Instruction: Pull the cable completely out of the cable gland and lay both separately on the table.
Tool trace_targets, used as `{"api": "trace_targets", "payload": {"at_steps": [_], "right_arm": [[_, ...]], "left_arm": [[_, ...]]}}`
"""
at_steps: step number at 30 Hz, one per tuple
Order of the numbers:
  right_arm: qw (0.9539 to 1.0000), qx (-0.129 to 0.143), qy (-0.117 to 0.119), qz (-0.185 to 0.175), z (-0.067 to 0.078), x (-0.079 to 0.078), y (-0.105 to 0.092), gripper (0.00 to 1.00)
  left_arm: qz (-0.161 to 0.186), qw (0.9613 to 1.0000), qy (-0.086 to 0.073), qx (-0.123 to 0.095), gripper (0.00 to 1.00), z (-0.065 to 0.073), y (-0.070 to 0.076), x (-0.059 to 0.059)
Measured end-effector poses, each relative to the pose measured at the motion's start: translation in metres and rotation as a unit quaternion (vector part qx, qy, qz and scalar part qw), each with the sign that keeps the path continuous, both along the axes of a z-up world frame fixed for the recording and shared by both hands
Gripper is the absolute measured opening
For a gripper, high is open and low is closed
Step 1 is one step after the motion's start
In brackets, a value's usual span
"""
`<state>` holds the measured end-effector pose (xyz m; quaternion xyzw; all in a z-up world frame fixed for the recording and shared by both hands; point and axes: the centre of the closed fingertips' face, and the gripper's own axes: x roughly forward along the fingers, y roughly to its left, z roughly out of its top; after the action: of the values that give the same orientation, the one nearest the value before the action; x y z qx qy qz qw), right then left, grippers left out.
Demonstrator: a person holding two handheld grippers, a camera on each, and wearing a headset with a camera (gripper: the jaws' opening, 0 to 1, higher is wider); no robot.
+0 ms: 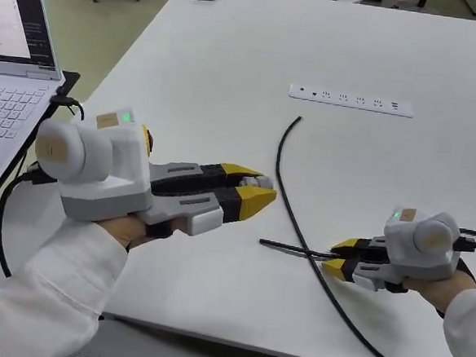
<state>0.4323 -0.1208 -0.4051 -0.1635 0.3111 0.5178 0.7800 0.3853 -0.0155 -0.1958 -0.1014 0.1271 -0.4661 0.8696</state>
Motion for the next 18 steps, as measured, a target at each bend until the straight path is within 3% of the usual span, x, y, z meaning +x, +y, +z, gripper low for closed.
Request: {"api": "trace_targets", "payload": {"at_steps": [9, 13, 18], "right_arm": [[0.999, 0.039, -0.021, -0.004, 0.037, 0.008, -0.001, 0.37], [0.9979, 0.057, -0.031, 0.0, 0.059, 0.005, -0.004, 0.4], [0.9969, 0.066, -0.044, 0.003, 0.086, -0.005, -0.011, 0.43]], "left_arm": [[-0.005, 0.9998, 0.012, 0.013, 0.17, -0.012, -0.004, 0.005], [-0.025, 0.9987, 0.009, 0.043, 0.18, -0.024, -0.009, 0.005], [-0.028, 0.9974, 0.011, 0.066, 0.18, -0.042, -0.009, 0.021]]}}
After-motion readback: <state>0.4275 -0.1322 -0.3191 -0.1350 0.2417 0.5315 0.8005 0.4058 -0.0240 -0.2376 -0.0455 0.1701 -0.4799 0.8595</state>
